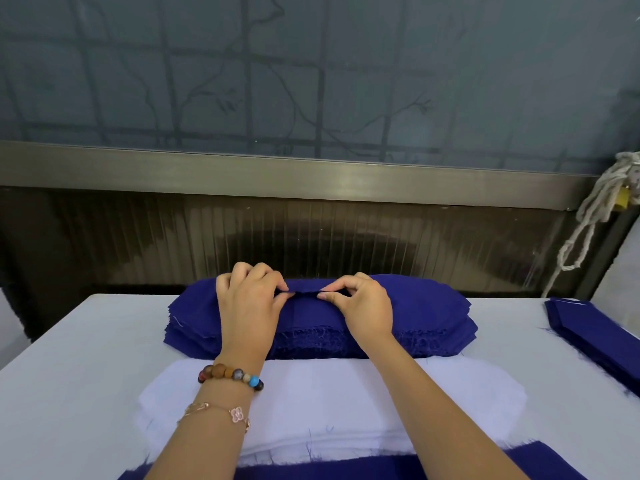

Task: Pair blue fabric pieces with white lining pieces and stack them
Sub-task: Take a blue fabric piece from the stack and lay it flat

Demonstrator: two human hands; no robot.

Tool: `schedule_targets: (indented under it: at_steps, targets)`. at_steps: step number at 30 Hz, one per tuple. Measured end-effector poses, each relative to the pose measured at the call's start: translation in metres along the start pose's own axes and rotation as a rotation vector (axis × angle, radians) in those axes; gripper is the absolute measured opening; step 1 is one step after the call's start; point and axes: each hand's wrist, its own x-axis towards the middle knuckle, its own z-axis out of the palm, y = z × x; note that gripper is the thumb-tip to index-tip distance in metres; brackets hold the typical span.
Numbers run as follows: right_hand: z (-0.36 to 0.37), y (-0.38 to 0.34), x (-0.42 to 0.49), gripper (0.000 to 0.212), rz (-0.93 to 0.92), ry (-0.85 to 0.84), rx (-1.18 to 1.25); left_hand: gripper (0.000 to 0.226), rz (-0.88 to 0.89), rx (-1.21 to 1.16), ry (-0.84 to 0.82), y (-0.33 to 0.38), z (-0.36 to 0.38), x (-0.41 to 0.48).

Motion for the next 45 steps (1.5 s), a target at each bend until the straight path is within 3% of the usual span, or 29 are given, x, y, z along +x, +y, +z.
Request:
schedule_targets:
  at_steps: [7,14,18,24,29,34,39,45]
  targets:
    - [0.0,0.003,0.004,0.024,-0.019,-0.055,-0.173,0.017,-0.107,0.036,-0.088,-0.004,0.005,0.001]
    - [-0.042,0.008,0.036,0.02,0.117,-0.434,-0.254,0.031,-0.319,-0.027,-0.216,-0.012,0.008,0.002]
    - [-0.08,0.025,0.045,0.026,0.247,-0.525,-0.292,0.039,-0.342,0.024,-0.267,-0.011,0.008,0.003]
    - [-0.123,0.059,0.044,0.014,0.447,-0.402,-0.287,0.043,-0.411,0.03,-0.408,-0.03,-0.006,0.015]
    - [-0.132,0.074,0.042,0.014,0.496,-0.288,-0.231,0.037,-0.524,-0.209,-0.452,-0.079,-0.027,0.023]
    - [-0.133,0.084,0.035,0.03,0.529,-0.116,-0.18,0.023,-0.559,-0.415,-0.347,-0.098,-0.035,0.019]
    - [-0.127,0.094,0.024,0.024,0.429,0.057,-0.195,0.028,-0.561,-0.317,-0.2,-0.101,-0.032,0.017]
    - [-0.121,0.093,0.017,0.027,0.196,0.139,-0.435,0.018,-0.618,-0.446,-0.17,-0.104,-0.029,0.015]
